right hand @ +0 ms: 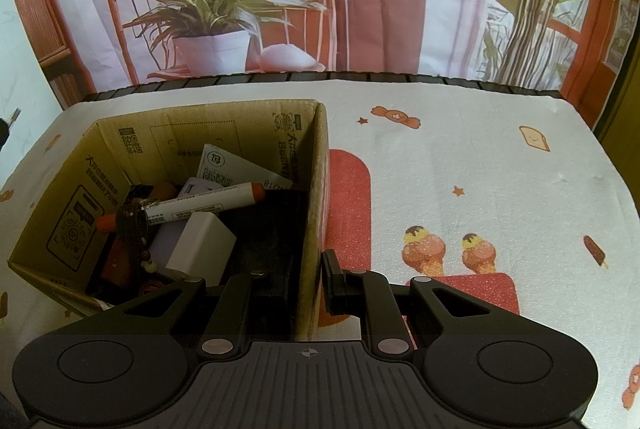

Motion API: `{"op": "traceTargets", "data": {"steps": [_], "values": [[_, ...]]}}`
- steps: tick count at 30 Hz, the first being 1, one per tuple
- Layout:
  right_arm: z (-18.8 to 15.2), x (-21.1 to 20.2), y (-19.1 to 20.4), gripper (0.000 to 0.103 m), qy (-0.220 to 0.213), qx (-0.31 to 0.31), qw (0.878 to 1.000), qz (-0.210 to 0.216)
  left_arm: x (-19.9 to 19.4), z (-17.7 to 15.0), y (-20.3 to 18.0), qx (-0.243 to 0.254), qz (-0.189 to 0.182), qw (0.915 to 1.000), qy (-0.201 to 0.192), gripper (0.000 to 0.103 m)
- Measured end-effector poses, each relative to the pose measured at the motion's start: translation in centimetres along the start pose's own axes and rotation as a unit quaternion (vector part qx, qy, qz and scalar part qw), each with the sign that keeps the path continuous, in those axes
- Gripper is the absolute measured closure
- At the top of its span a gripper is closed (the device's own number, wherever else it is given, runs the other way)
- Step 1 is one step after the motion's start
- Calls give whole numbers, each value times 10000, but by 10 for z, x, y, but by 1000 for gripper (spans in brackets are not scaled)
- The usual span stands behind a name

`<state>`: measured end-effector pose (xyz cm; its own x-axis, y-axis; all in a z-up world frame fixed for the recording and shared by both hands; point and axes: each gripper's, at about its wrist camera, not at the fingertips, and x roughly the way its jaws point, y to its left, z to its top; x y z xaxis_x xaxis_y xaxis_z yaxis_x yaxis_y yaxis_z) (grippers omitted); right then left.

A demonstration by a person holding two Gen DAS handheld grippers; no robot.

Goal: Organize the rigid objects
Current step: 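Lift the yellow card case with the left tool and carry it over the box, then lower the yellow card case into the box and open the left tool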

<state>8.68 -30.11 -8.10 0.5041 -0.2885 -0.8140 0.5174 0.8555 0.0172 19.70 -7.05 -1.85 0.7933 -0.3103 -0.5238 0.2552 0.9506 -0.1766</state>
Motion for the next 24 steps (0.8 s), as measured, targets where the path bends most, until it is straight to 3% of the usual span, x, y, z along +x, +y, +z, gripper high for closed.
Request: {"op": "traceTargets", "data": {"steps": [8, 24], "values": [[0, 0, -1, 88, -3, -1, 10000, 3, 17, -11, -33, 468, -578, 9967, 325, 56], [0, 0, -1, 88, -1, 1, 10000, 6, 61, -39, -58, 927, -1055, 9824, 1230, 56]]}}
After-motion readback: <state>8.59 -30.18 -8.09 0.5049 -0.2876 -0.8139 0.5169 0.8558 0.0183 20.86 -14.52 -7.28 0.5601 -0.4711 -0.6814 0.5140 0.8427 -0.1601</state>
